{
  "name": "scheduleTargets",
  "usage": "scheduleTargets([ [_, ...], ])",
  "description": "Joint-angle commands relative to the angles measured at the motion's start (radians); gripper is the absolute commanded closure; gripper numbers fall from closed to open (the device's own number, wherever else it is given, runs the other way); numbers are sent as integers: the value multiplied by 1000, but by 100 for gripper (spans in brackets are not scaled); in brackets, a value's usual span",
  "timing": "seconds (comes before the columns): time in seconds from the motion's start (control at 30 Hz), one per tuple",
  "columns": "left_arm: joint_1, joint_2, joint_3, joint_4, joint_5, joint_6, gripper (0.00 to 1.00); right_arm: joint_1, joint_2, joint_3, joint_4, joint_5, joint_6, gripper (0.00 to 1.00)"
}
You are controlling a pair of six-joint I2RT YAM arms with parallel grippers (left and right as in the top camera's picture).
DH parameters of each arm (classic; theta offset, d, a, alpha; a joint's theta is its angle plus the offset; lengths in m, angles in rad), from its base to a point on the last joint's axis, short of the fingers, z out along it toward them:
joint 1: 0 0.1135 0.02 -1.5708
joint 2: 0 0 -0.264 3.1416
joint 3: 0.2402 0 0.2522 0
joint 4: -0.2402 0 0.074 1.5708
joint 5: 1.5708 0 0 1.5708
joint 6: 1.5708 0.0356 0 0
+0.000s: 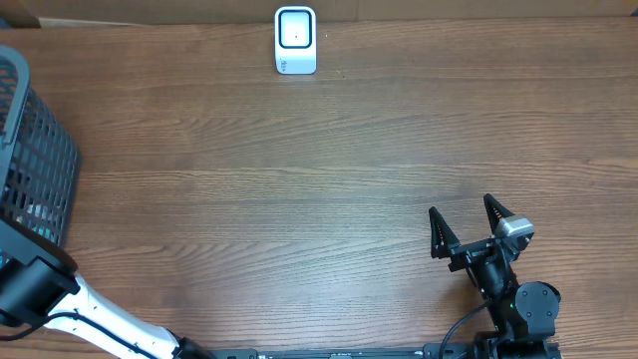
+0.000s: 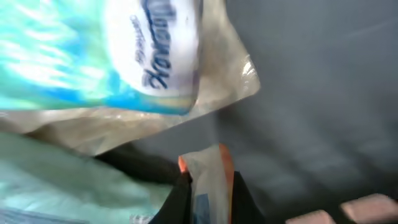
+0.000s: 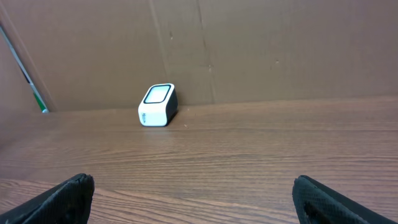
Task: Scan the item barcode
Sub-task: 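Reach the left gripper into the basket and grasp the orange snack bar, then carry the orange snack bar to the table center and release it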
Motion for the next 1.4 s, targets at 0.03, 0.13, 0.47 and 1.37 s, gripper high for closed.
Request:
scheduleTargets([
  [0.03,-6,1,217,-92,23,-15,96,-2,-8,-10,5,3,2,0],
  [0.13,-6,1,398,-187,59,-23,96,-2,-8,-10,5,3,2,0],
  [0.47,-19,-9,1046,-418,320,-116,96,-2,-8,-10,5,3,2,0],
  [1.37,-943,-44,855,-523,53,76,96,-2,-8,-10,5,3,2,0],
])
